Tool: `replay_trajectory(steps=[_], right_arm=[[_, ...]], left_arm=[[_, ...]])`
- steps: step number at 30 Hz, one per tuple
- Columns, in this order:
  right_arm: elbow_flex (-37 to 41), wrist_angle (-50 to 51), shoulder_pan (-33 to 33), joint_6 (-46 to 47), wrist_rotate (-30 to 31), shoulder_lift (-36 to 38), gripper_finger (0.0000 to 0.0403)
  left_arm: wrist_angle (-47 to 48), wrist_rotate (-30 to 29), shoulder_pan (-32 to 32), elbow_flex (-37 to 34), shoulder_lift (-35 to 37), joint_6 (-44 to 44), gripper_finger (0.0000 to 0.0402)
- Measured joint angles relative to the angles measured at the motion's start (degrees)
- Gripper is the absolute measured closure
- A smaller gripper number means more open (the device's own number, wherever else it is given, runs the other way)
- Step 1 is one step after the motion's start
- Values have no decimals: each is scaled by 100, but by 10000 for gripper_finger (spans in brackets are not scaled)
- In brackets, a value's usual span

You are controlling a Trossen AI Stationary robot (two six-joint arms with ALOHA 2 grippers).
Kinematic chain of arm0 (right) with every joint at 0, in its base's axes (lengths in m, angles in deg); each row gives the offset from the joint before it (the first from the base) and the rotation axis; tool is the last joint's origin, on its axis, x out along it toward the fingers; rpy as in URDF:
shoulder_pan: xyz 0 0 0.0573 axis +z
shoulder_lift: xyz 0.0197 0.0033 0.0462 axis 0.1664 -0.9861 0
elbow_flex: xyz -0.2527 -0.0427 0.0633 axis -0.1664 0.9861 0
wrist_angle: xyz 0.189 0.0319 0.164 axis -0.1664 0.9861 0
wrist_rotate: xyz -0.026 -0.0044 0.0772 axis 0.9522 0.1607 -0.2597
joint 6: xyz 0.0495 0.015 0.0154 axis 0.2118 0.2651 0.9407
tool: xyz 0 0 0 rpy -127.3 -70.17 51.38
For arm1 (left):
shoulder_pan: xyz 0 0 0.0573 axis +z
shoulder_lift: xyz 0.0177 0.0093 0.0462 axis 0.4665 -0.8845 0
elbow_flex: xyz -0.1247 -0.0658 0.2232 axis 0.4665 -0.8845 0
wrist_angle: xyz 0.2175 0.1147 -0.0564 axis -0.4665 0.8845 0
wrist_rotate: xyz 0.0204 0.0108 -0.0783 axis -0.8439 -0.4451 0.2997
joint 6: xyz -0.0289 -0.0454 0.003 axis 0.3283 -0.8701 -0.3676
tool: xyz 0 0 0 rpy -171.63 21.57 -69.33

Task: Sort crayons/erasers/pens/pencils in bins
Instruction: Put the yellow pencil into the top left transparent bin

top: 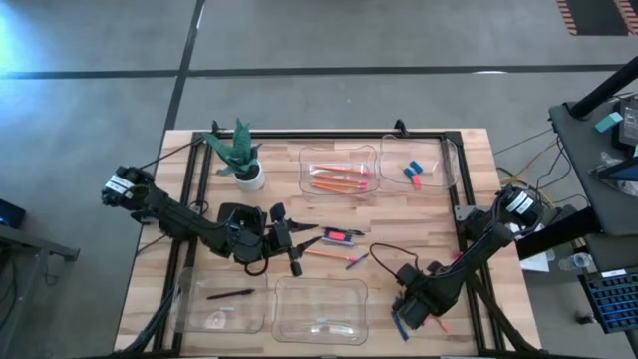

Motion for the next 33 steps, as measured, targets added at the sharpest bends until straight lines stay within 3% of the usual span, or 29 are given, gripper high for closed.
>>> replay_trajectory(steps=[8,17,24,33], right_arm=[[20,-25,4,-232,232,177,388],[37,277,-55,-622,1204,812,388],[37,497,-453,-1550,2429,1610,389],[31,164,-1654,-3909,4492,2774,390]], left_arm=[[-4,-1,-9,7,0,2,277],[-2,-2,-13,-2,0,9,277],[-4,-2,-13,-4,0,15,277],[-2,-2,-9,-4,0,22,277]])
